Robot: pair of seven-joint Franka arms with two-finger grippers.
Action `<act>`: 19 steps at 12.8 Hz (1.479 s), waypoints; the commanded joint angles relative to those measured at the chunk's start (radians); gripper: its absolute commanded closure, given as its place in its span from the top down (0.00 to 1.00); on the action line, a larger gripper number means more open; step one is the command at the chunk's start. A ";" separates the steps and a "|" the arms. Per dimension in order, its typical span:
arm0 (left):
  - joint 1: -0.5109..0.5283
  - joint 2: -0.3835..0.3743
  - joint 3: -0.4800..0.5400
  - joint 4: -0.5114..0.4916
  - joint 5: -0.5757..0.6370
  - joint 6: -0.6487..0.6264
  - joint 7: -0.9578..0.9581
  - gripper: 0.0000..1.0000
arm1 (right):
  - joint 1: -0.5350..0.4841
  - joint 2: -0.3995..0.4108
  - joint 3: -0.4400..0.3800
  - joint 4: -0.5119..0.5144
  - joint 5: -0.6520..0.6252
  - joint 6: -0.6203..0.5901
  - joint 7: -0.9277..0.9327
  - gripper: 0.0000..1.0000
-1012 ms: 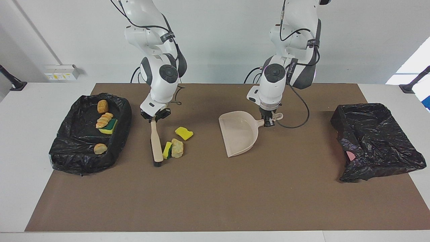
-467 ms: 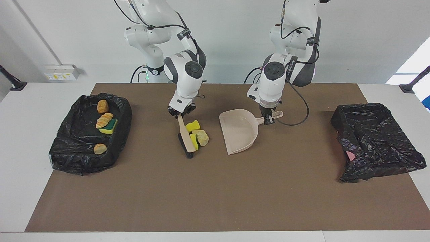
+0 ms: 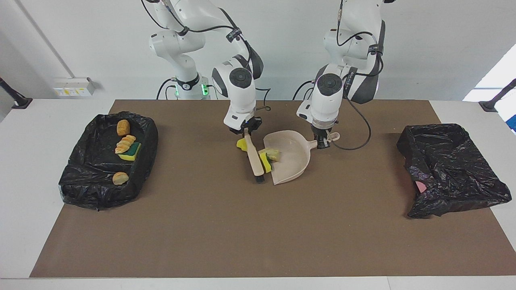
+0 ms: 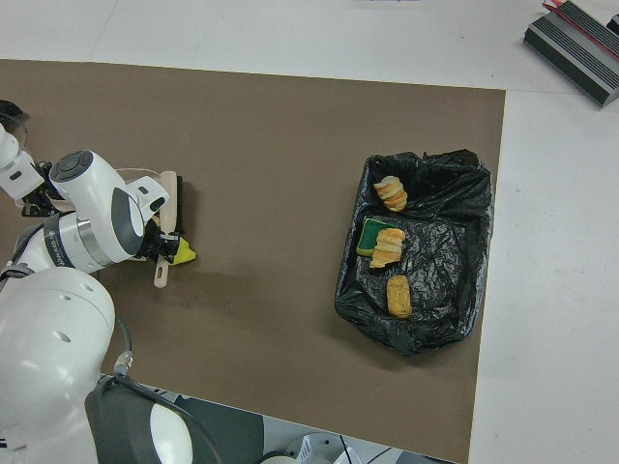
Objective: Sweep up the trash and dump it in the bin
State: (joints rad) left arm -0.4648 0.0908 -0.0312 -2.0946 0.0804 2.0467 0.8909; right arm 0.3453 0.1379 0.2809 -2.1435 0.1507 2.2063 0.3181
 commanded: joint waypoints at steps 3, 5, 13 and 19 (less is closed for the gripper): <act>-0.003 -0.034 0.011 -0.048 0.021 0.032 -0.009 0.00 | 0.011 0.055 0.003 0.137 0.309 0.047 -0.056 0.00; 0.012 -0.036 0.010 -0.057 0.021 0.041 -0.007 0.00 | -0.009 -0.044 -0.011 0.132 0.299 -0.066 -0.021 0.00; -0.008 -0.045 0.010 -0.051 0.050 -0.019 0.079 0.00 | -0.118 -0.398 -0.003 -0.198 -0.057 -0.419 0.093 0.00; -0.075 -0.085 0.007 -0.108 0.048 0.000 0.033 0.00 | -0.013 -0.252 0.001 -0.256 -0.013 -0.184 0.094 0.00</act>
State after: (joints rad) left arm -0.5155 0.0590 -0.0341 -2.1344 0.1094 2.0354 0.9481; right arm 0.2944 -0.1709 0.2759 -2.4039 0.1189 1.9281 0.4025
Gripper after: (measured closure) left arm 0.687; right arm 0.731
